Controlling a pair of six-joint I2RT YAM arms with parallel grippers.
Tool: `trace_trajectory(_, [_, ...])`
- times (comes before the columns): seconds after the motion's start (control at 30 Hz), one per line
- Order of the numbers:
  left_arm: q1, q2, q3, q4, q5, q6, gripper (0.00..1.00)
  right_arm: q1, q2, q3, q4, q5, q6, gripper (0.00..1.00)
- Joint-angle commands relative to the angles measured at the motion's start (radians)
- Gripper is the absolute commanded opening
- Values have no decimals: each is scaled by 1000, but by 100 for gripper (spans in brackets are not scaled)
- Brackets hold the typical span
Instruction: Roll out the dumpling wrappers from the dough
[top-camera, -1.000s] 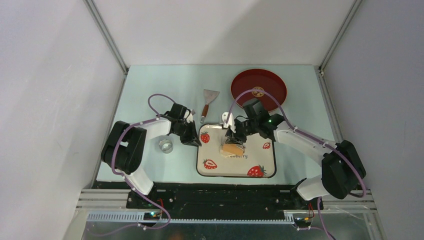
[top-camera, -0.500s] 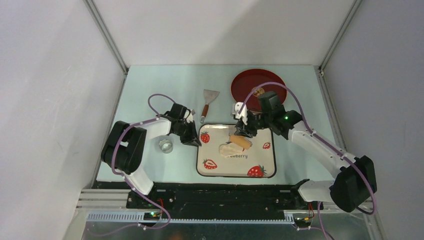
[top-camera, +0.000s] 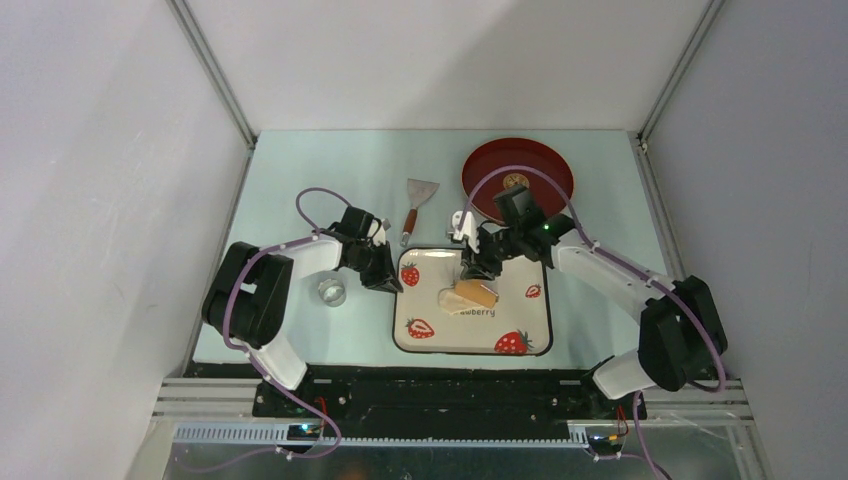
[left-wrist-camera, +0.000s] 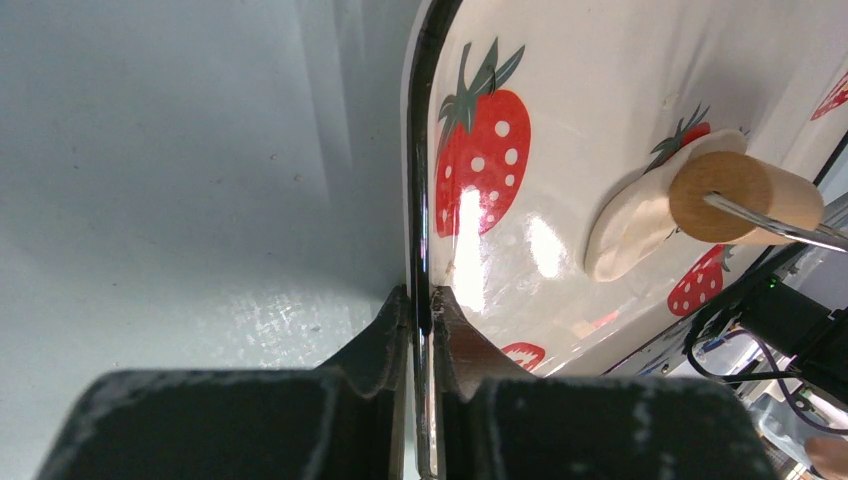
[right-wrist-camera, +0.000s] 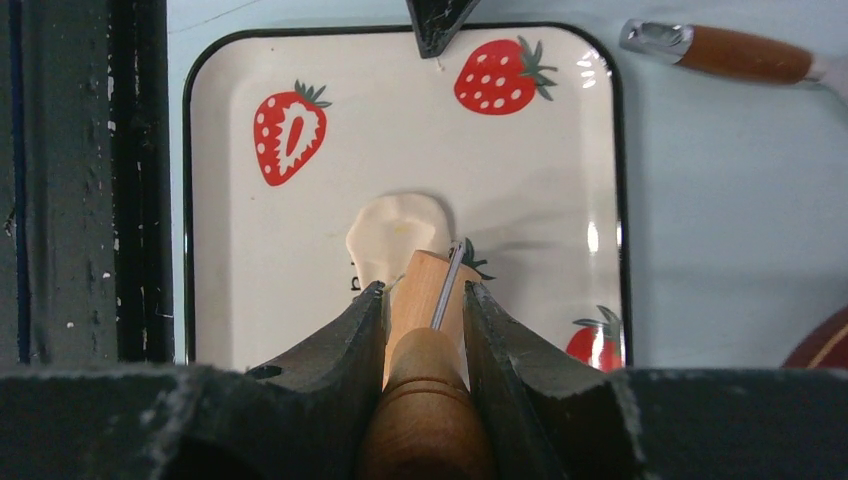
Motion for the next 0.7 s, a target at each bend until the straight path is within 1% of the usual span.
trace_trajectory(0.0, [-9,46,-36,-65,-155,76,0,10,58,38,21,-15,-20,0])
trace_trajectory(0.17, [-9,48,-34,-64,-153,77,0,17,104,25,-23,16,-30,0])
trace_trajectory(0.47, [-9,47,-30,-66,-155,78,0,-8,107,-84,81,38,14,0])
trace_trajectory(0.67, [-9,44,-30,-65,-156,79,0,-32,106,-93,103,91,44,0])
